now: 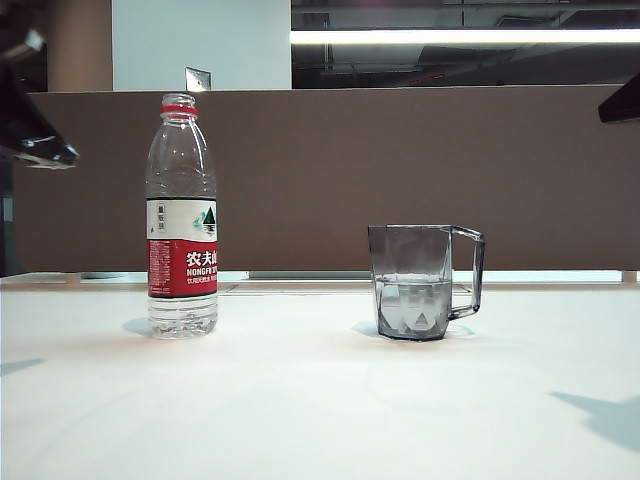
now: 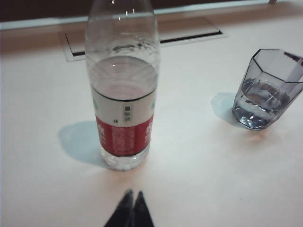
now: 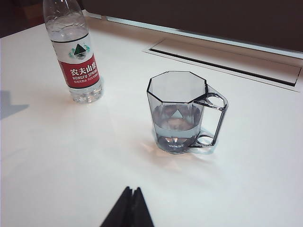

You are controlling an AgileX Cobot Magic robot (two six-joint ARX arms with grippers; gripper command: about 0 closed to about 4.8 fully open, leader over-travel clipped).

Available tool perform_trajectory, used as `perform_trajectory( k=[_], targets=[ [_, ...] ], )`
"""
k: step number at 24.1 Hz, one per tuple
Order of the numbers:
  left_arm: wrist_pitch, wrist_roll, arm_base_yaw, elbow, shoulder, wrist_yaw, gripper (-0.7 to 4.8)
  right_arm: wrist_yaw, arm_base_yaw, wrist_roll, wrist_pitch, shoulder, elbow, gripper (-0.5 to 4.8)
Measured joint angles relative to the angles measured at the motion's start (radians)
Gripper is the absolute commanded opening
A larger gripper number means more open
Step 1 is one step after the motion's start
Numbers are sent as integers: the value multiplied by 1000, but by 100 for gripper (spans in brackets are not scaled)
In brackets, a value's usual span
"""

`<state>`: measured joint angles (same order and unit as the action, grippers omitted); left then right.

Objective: Pick up the mineral water bottle with the left hand on the table and pour water into the mug until it's half full.

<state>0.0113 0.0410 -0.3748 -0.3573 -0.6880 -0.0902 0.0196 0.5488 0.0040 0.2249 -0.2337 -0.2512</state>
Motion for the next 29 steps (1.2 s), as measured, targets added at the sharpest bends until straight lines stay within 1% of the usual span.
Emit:
perform_trajectory(
  k=[5, 9, 10, 13, 19, 21, 22, 24, 29],
  targets=[
    [-2, 2, 0, 77, 144, 0, -6, 0, 0, 0, 0, 0, 0, -1],
    [0, 29, 0, 119, 258, 0, -6, 0, 0, 0, 0, 0, 0, -1],
    [-3, 41, 0, 140, 317, 0, -6, 0, 0, 0, 0, 0, 0, -1],
    [4, 43, 0, 164, 415, 0, -6, 0, 0, 0, 0, 0, 0, -1],
    [0, 43, 3, 169, 436, 0, -6, 0, 0, 0, 1, 0, 0, -1],
    [7, 43, 29, 179, 436, -2, -6, 0, 0, 0, 1, 0, 0, -1],
    [6, 43, 62, 193, 436, -3, -6, 0, 0, 0, 1, 0, 0, -1],
    [-3, 43, 96, 202, 437, -3, -6, 0, 0, 0, 1, 0, 0, -1],
    [0, 43, 175, 205, 439, -3, -6, 0, 0, 0, 1, 0, 0, -1]
  ],
)
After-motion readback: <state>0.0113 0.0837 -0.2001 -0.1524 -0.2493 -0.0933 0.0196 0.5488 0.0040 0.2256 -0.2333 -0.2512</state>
